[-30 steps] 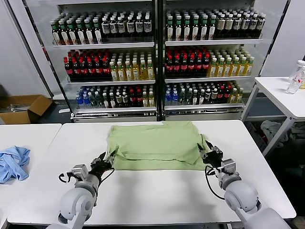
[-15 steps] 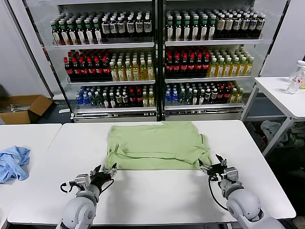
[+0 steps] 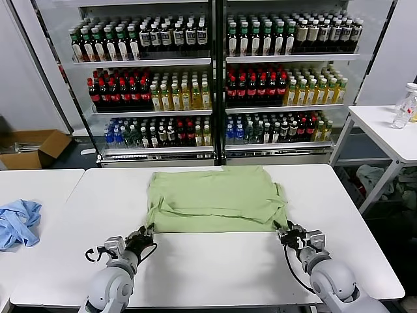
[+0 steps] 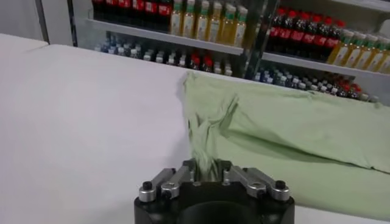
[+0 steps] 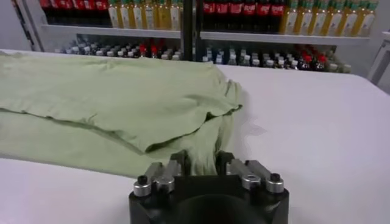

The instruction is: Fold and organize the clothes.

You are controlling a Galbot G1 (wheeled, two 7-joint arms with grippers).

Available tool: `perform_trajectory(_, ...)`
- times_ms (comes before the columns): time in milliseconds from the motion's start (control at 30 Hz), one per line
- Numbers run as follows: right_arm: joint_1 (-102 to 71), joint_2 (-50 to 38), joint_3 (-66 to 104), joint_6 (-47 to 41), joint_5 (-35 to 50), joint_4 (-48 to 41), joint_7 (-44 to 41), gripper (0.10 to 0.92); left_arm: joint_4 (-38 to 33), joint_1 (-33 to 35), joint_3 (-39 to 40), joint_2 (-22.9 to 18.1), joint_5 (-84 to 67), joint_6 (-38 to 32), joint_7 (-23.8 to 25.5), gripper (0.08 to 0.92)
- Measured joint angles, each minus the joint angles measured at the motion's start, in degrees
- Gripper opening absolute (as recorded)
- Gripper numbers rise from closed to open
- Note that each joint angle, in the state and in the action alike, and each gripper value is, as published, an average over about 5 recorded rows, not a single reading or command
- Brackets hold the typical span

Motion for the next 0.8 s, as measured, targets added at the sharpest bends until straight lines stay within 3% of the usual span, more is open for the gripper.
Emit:
perform_trajectory(167,-3.1,-1.4,1.3,0.9,-0.4,2.9,-0.3,0.138,-0.9,1.0,-0.6,-0.2,-0.8,-0.5,0.4,0.091)
perform_trajectory(367,-10.1,-2.6,4.5,2.2,-2.2,8.6,-0.6,0.138,-4.4,4.9,-2.2,-0.6,-0.9,-1.0,0.4,0.084)
perform_trajectory(600,-20.2,-2.4,9.8,2.7,-5.3,15.9,-1.0,0.138,-12.3,13.9,-4.9,-1.6,-0.6,-1.0,0.0,0.084)
perform_trajectory(800,-26.7,-2.3,13.4,1.7,-8.8,21.0,-0.8,0.246,-19.5,22.8,-6.8,-2.3,1.3,-0.4,0.0,0.084)
